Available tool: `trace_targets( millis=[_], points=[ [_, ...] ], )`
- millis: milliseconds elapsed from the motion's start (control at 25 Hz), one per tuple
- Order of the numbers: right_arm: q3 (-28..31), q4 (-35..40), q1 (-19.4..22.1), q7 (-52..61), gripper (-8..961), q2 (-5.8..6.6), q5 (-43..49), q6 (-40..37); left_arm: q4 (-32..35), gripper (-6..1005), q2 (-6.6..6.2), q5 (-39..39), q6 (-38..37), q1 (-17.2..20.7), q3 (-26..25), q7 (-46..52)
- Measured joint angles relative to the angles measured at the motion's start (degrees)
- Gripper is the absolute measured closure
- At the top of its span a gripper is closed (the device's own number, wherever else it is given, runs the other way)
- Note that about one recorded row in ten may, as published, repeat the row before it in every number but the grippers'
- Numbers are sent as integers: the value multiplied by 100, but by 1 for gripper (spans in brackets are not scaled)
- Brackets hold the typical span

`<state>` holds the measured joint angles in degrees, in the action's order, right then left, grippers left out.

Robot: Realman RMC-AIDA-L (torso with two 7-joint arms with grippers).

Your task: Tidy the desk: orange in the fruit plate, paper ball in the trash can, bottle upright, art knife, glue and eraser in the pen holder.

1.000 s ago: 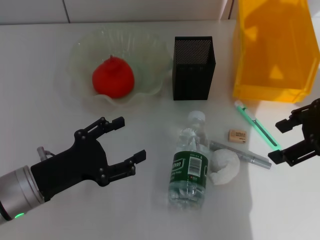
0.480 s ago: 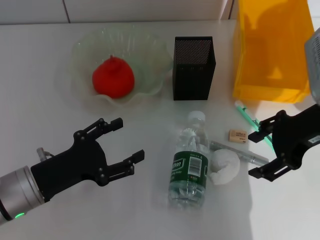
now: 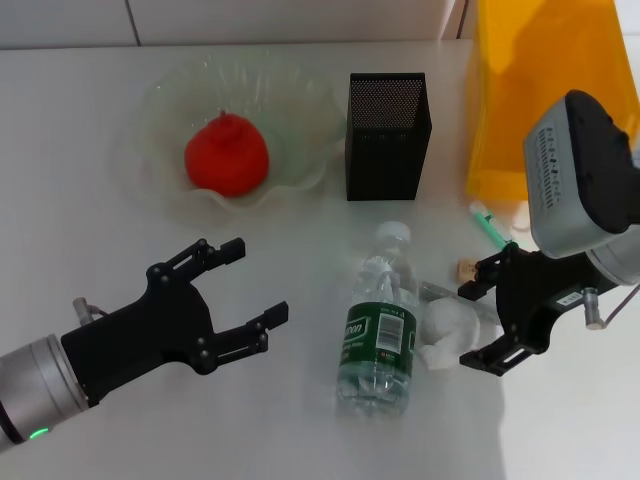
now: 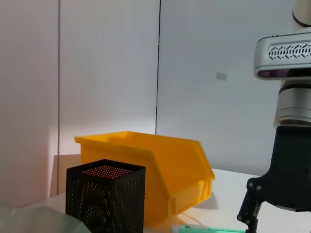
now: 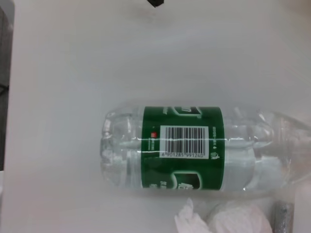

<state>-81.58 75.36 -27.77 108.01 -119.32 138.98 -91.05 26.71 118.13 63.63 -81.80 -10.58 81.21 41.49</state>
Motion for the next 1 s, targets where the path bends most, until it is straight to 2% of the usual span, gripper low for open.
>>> trace_targets(
  millis=[240, 440, 840, 1000],
  points=[
    [-279, -174, -11, 8, 247, -19, -45, 428, 0, 137, 0, 47, -7, -4, 27, 59],
    [-436, -243, -15, 41, 264, -27, -166, 480, 0, 137, -1, 120, -12, -6, -7, 98],
    [-419, -148, -37, 200, 300, -29, -209, 510, 0, 136, -20, 149, 7, -17, -10, 217],
    [-316, 238, 15, 461, 410, -8, -221, 389, 6, 137, -30, 151, -24, 1, -9, 219]
  ],
)
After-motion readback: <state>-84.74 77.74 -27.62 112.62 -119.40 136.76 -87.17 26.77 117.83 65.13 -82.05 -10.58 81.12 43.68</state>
